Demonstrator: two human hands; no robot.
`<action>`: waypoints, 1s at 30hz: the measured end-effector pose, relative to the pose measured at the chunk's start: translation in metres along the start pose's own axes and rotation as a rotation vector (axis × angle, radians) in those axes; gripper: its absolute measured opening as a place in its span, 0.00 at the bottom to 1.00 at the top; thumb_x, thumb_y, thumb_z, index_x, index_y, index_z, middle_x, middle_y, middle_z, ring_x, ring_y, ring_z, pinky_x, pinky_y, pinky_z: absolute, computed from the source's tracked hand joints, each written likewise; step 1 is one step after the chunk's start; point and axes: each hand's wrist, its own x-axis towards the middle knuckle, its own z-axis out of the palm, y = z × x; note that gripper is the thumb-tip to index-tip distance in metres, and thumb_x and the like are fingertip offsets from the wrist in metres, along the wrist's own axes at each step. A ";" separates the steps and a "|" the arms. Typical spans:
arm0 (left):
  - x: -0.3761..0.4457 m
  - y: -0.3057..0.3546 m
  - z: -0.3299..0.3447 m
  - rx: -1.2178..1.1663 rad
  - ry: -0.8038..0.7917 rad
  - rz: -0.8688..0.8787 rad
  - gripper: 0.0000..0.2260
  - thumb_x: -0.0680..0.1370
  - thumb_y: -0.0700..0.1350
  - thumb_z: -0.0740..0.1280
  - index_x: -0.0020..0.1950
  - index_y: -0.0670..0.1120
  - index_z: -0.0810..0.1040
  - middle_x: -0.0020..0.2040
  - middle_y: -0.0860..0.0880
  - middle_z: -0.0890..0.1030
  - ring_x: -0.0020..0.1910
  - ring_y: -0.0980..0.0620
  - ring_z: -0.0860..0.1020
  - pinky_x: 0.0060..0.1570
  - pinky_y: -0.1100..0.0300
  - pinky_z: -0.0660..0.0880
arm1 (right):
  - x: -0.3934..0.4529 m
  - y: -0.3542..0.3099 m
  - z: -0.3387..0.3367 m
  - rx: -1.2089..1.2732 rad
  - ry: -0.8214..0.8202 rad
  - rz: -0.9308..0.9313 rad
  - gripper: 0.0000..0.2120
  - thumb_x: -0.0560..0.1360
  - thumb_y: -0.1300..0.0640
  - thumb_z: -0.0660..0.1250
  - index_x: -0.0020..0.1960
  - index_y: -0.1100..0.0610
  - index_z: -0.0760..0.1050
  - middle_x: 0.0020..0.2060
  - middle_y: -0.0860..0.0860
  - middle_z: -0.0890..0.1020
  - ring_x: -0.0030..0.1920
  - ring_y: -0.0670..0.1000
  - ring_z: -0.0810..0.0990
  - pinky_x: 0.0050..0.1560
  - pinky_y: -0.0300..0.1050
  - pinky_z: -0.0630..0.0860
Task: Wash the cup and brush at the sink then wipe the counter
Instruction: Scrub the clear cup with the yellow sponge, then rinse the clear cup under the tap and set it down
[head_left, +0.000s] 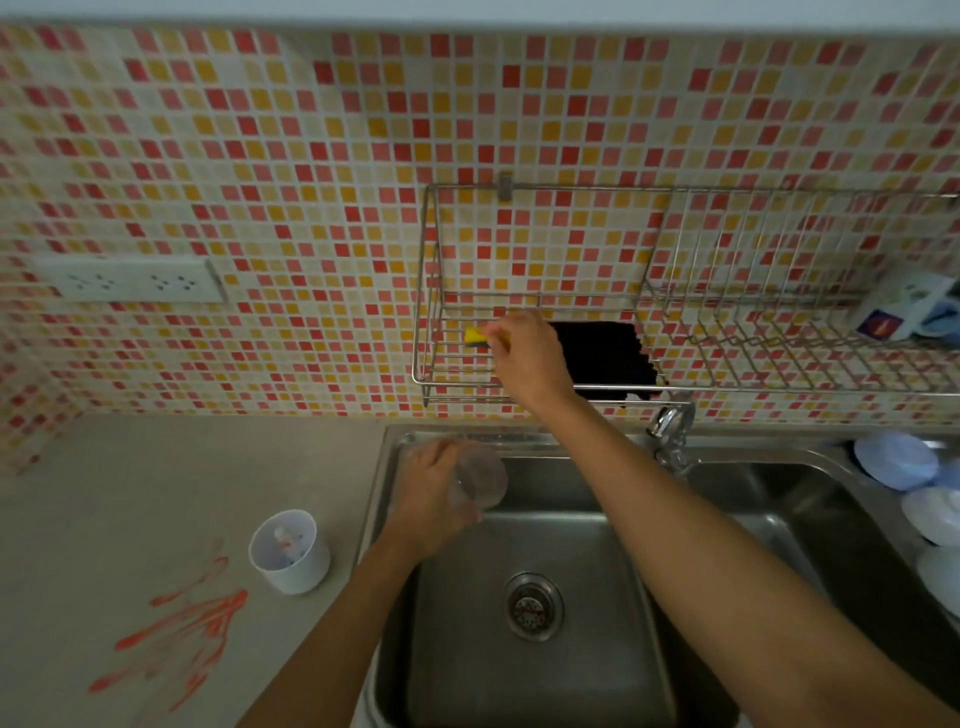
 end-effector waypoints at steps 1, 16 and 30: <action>0.001 -0.001 -0.001 0.007 0.000 -0.004 0.39 0.61 0.49 0.79 0.69 0.51 0.67 0.65 0.50 0.69 0.65 0.48 0.65 0.65 0.52 0.67 | 0.005 0.001 0.005 -0.028 -0.028 0.017 0.09 0.80 0.60 0.62 0.54 0.56 0.81 0.55 0.53 0.77 0.52 0.49 0.76 0.50 0.38 0.69; 0.009 0.022 0.015 -0.013 -0.059 -0.047 0.40 0.60 0.51 0.79 0.69 0.51 0.67 0.64 0.53 0.68 0.64 0.51 0.66 0.62 0.58 0.66 | -0.007 0.012 0.003 -0.058 0.084 -0.138 0.15 0.76 0.55 0.66 0.61 0.54 0.79 0.67 0.56 0.72 0.69 0.57 0.67 0.69 0.58 0.64; 0.059 0.133 0.142 -0.214 -0.257 -0.080 0.38 0.59 0.53 0.80 0.66 0.53 0.70 0.61 0.57 0.72 0.60 0.58 0.73 0.59 0.60 0.74 | -0.144 0.293 -0.042 0.161 0.179 0.632 0.15 0.78 0.57 0.66 0.63 0.61 0.72 0.60 0.58 0.76 0.60 0.61 0.74 0.56 0.43 0.69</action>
